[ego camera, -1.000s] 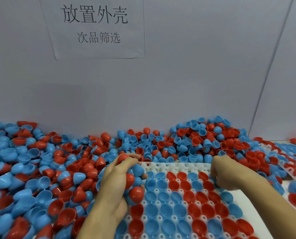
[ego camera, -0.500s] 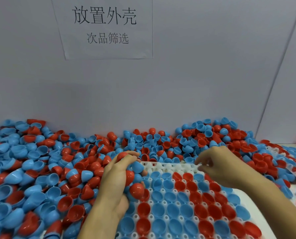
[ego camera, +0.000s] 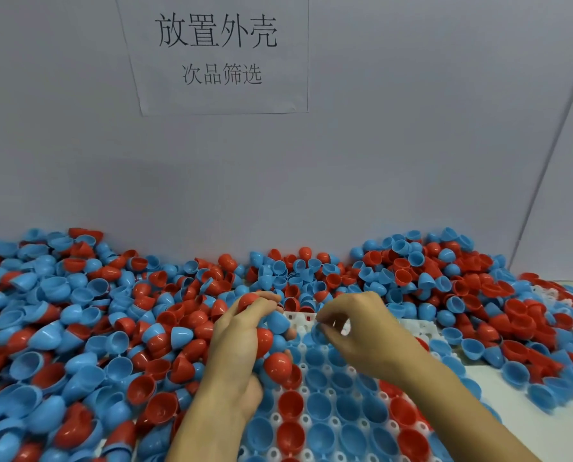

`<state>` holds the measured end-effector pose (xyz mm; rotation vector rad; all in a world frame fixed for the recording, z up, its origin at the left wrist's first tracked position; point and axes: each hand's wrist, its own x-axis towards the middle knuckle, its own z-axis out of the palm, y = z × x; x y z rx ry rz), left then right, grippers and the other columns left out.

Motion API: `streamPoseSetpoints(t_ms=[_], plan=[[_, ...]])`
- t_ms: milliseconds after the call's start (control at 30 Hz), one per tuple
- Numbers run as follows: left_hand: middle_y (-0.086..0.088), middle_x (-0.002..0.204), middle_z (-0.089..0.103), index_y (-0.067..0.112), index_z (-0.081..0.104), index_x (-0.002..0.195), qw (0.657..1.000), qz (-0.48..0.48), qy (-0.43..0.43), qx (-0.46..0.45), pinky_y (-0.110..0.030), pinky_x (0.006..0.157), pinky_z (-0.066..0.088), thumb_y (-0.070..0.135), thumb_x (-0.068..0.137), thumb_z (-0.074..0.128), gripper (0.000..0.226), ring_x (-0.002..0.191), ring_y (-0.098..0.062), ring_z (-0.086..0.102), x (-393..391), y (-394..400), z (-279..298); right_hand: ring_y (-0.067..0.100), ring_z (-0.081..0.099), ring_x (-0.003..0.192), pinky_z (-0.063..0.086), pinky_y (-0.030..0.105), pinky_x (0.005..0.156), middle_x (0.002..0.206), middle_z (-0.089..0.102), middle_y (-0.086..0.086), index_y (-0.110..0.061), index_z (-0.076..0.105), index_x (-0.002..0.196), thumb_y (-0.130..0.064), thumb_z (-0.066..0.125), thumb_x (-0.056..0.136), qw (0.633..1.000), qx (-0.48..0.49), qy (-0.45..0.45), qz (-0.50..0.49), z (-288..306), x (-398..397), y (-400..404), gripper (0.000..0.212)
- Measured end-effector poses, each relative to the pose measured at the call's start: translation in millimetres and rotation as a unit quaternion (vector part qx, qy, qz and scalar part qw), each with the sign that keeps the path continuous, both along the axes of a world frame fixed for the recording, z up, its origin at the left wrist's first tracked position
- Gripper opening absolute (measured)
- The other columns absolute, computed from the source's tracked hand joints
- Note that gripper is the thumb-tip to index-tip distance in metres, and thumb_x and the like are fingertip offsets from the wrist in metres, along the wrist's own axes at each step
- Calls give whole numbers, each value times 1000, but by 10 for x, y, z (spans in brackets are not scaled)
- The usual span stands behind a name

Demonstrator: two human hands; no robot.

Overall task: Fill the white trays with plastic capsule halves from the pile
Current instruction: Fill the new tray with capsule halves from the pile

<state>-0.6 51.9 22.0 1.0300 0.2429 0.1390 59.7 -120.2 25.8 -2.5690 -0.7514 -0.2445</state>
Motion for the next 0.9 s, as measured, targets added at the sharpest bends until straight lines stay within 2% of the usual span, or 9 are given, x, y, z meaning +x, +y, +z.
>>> streamPoseSetpoints(t_ms=[167,333,400,500,600,700,733,800,900], plan=[[-17,79,65,12,71,87,1000,0,-1,2,-31,50,51,12,90,65,7,62,-26,64,-6,-39,16,-3,59,64,50,11,61,70,66,-11,-21,73,83,-15,70,89,976,204,25,-74,89,-28,22,9],[-14,76,69,20,75,73,1000,4,1,9,-31,49,51,13,90,66,21,63,-26,66,-10,-64,16,2,39,50,45,18,54,54,43,-10,-27,71,74,1,67,83,934,339,106,-30,67,-192,75,29],[-14,74,69,19,75,73,1000,3,7,10,-31,47,51,12,90,66,21,63,-26,66,-10,-75,8,7,36,50,46,20,56,52,37,-6,-27,69,74,6,63,82,917,380,118,-14,97,-224,7,34],[-15,73,68,18,74,73,1000,1,15,10,-30,46,50,11,89,67,19,63,-26,66,-6,-88,-4,7,34,46,40,13,49,52,39,-3,-25,70,76,9,60,82,890,440,117,1,218,-261,-94,36],[-15,73,67,18,74,74,1000,0,20,13,-30,47,50,10,88,68,17,64,-27,65,-4,-99,-4,4,32,44,41,9,50,52,40,-6,-34,72,93,7,59,81,874,475,101,13,344,-293,-146,45],[-16,75,67,18,74,75,1000,-2,25,15,-30,48,50,10,88,68,17,64,-28,65,-6,-108,-6,-1,56,56,50,7,65,54,48,-5,-45,67,114,8,58,83,875,475,84,24,419,-312,-177,62],[-17,76,67,17,74,76,999,-3,28,15,-30,49,50,10,88,68,16,64,-28,65,-7,-111,-7,-4,65,72,51,10,68,57,58,-5,-47,63,119,7,59,85,879,470,81,24,438,-320,-170,64],[-17,76,68,16,74,77,999,-5,31,18,-31,50,51,10,88,68,14,64,-28,65,-8,-121,-5,-5,68,100,48,13,71,70,72,-1,-48,54,131,1,68,85,873,481,81,31,461,-335,-162,68],[-16,74,67,16,74,76,999,-1,33,19,-31,51,51,10,88,68,15,64,-27,65,2,-125,-8,-2,70,97,48,2,63,100,76,-15,-54,43,139,-22,78,75,881,462,88,41,496,-369,-160,79]])
